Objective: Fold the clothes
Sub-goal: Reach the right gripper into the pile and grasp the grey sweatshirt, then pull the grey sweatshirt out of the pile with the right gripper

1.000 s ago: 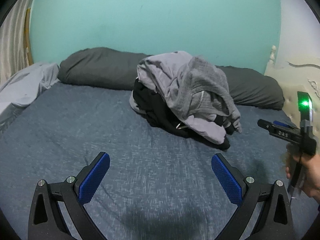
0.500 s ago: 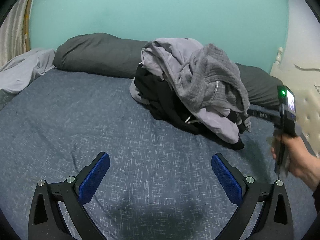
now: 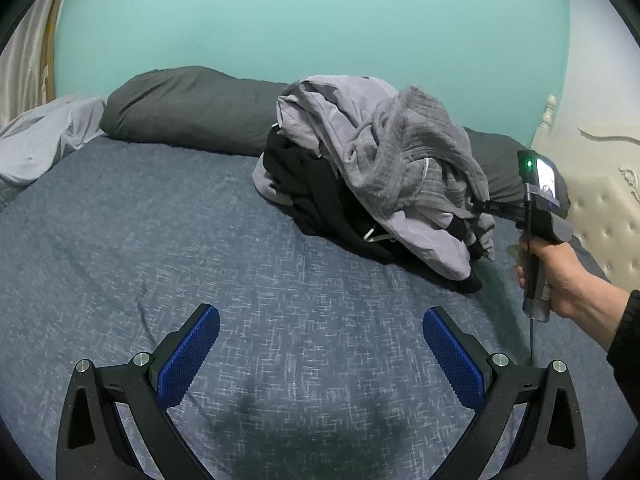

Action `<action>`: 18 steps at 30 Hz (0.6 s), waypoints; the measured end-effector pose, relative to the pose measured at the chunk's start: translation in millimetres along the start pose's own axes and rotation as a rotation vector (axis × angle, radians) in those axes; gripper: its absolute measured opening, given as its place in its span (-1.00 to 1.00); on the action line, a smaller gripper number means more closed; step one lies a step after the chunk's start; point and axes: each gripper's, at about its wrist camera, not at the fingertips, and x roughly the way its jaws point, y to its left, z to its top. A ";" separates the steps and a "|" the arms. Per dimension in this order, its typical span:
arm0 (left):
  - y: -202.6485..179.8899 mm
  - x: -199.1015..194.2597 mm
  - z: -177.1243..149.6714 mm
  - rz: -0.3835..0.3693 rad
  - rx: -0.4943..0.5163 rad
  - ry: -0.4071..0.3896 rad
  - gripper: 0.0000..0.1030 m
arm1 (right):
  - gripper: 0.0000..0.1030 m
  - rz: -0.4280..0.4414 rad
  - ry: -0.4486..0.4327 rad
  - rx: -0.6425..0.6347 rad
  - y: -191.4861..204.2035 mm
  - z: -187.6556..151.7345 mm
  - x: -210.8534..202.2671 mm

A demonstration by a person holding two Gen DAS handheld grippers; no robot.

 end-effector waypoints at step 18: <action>11.7 -110.1 -28.2 0.013 -0.105 -0.006 1.00 | -0.89 0.297 -0.130 -0.120 47.7 -43.8 -201.6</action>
